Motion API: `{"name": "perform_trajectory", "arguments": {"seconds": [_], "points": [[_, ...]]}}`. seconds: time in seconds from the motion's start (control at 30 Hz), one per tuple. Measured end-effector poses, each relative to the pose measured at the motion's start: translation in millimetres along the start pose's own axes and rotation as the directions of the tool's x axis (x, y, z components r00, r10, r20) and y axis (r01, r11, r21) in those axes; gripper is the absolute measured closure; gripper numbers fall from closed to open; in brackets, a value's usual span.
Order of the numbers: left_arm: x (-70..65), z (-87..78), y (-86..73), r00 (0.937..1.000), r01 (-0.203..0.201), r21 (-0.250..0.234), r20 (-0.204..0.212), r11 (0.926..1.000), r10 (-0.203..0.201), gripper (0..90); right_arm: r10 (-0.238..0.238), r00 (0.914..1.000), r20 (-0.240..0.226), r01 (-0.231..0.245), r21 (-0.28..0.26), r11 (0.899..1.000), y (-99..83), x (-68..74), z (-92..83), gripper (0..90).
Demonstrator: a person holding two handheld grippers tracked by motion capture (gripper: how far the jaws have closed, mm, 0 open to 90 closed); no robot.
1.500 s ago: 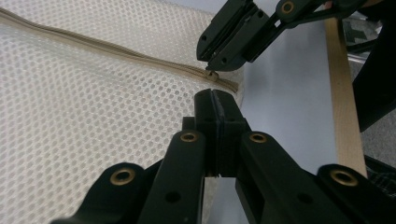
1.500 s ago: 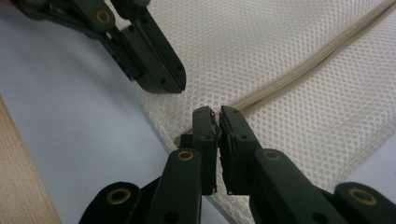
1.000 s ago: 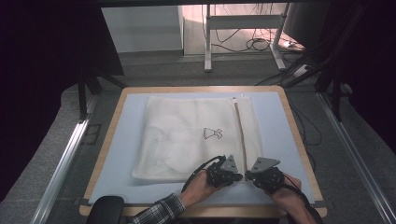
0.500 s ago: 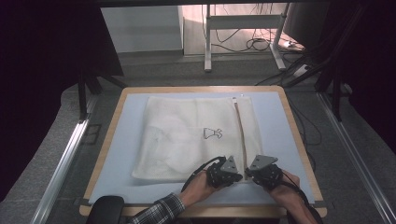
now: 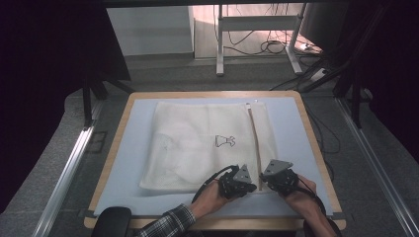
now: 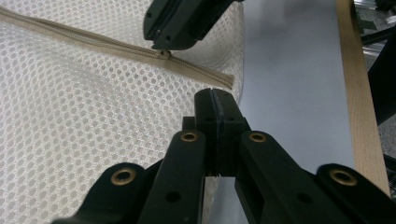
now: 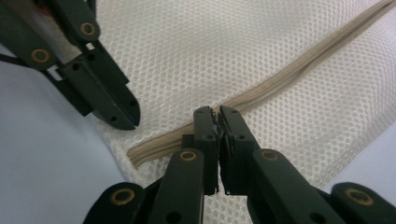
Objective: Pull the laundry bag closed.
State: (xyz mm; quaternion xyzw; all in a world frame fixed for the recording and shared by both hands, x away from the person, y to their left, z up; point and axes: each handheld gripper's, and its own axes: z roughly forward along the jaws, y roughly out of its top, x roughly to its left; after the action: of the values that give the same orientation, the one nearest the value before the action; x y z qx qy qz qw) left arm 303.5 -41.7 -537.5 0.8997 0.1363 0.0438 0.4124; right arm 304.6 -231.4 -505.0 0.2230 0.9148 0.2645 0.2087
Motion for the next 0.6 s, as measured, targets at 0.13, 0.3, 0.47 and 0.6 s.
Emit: {"name": "perform_trajectory", "arguments": {"seconds": [0.13,0.3,0.47,0.6], "points": [[0.0,0.0,0.0,1.0000,-0.002,0.000,-0.001,1.0000,0.002,90.0,-0.009,0.9999,0.006,0.009,0.000,1.000,1.6,-3.3,2.3,85.4],[0.1,-0.1,0.0,1.0000,-0.004,0.002,-0.001,1.0000,0.004,90.0,-0.015,0.9998,0.016,0.015,0.005,1.000,3.3,-6.4,5.3,85.3],[-1.6,0.6,-0.3,1.0000,0.005,-0.008,-0.003,1.0000,-0.005,90.0,-0.022,0.9993,0.031,0.021,0.010,1.000,5.4,-9.9,8.7,85.4],[-1.3,0.4,-0.2,1.0000,0.005,-0.006,-0.001,1.0000,-0.005,90.0,-0.026,0.9989,0.038,0.026,0.014,1.000,6.6,-12.8,10.4,85.3]]}}
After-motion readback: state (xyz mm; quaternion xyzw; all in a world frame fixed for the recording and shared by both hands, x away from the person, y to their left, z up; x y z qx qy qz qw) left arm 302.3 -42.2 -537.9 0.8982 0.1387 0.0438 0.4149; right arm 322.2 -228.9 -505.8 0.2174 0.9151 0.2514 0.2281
